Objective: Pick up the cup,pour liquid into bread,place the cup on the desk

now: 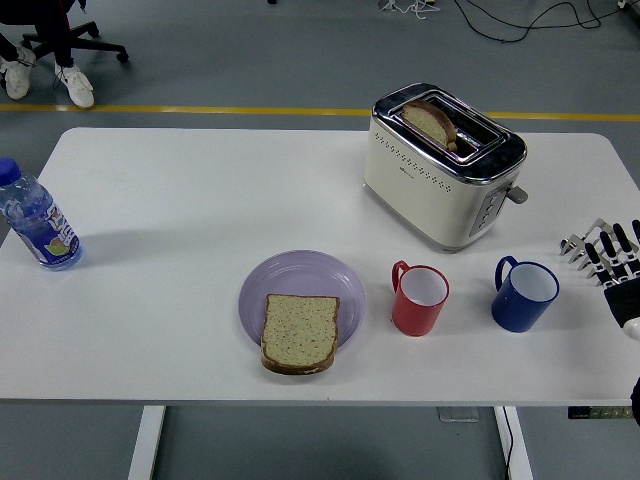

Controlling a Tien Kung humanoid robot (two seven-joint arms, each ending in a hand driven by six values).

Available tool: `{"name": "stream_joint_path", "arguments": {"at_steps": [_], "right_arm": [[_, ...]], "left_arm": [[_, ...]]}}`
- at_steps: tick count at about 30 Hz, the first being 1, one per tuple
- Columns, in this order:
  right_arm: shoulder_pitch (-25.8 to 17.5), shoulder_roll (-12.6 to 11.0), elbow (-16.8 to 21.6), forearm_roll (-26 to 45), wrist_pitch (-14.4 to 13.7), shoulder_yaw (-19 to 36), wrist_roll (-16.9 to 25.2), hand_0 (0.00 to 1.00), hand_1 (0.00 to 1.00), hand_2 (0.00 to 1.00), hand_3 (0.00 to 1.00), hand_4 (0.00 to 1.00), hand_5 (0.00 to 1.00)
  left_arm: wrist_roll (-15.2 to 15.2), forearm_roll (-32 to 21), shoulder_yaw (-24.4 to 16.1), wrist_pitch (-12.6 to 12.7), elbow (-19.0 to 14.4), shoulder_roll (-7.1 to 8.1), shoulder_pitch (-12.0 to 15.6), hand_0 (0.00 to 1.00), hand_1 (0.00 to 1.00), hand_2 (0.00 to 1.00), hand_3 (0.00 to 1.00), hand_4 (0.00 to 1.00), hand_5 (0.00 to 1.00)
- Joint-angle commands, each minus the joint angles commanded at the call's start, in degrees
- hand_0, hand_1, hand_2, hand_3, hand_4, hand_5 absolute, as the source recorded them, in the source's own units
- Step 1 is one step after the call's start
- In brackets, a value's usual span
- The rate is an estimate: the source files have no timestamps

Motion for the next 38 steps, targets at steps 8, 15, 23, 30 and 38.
{"name": "stream_joint_path", "arguments": {"at_steps": [8,15,23,30,38], "right_arm": [[-0.28,0.30,-0.48,-2.59,1.75,1.09,-0.83,0.642,0.578,0.636,0.605,0.591,0.137],[-0.21,0.46,-1.03,-2.64,2.53,1.24,-1.32,0.641,0.573,0.634,0.604,0.590,0.135],[0.04,0.50,-1.30,-2.12,3.50,0.97,-1.45,0.642,0.574,0.632,0.603,0.588,0.131],[0.24,0.55,-1.55,-1.36,3.72,0.99,-1.34,0.637,0.571,0.632,0.603,0.587,0.126],[0.36,0.58,-1.80,-1.61,3.65,1.11,-1.28,0.637,0.570,0.631,0.603,0.588,0.118]], "left_arm": [[0.05,-0.10,0.66,-0.04,0.04,0.00,0.25,0.627,0.581,0.616,0.556,0.376,0.991],[0.03,0.13,-0.04,-0.03,0.02,-0.03,0.38,0.628,0.581,0.617,0.555,0.374,0.988],[0.02,0.27,-0.73,-0.03,-0.03,-0.12,0.29,0.628,0.580,0.617,0.555,0.373,0.988],[0.01,0.32,-1.19,-0.05,-0.06,-0.13,0.14,0.627,0.580,0.617,0.555,0.372,0.989],[0.05,0.51,-1.55,-0.09,-0.09,-0.11,0.02,0.626,0.580,0.617,0.555,0.371,0.988]]}}
